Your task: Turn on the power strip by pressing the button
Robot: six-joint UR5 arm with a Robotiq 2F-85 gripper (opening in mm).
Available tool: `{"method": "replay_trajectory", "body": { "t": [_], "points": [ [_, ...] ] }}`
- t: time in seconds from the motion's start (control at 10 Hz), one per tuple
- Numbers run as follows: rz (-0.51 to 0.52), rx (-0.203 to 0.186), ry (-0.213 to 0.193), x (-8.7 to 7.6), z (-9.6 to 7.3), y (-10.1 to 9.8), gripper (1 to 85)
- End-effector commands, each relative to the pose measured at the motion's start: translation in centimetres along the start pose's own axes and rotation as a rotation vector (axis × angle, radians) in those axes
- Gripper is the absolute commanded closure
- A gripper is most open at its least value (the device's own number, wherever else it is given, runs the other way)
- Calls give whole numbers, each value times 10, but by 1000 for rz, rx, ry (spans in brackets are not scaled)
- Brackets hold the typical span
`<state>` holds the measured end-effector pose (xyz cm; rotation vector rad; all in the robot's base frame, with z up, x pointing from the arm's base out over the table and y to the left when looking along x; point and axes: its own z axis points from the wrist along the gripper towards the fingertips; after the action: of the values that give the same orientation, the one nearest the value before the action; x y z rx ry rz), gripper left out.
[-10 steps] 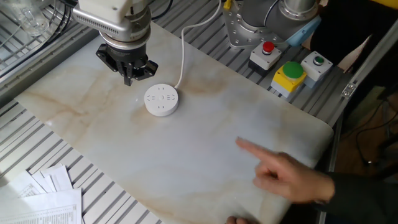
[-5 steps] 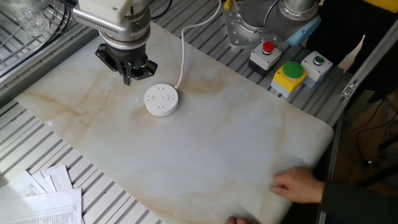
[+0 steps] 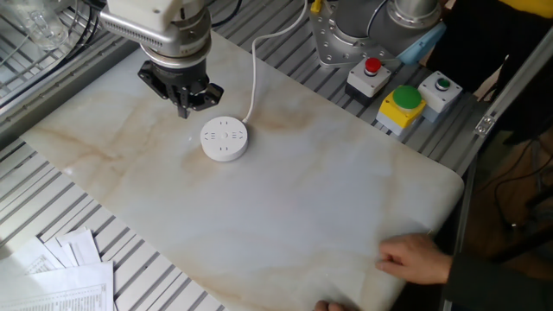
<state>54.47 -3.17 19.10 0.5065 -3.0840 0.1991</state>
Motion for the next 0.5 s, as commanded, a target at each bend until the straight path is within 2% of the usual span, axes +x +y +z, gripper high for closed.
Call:
{"method": "replay_trajectory", "body": {
  "t": [0.0, 0.2, 0.3, 0.4],
  "points": [
    [30, -63, 9, 8, 1, 16, 843],
    [25, -60, -50, 1, 11, 15, 843],
    [23, -62, -67, -1, 15, 16, 843],
    [18, -57, -64, 0, 15, 15, 843]
  ]
}}
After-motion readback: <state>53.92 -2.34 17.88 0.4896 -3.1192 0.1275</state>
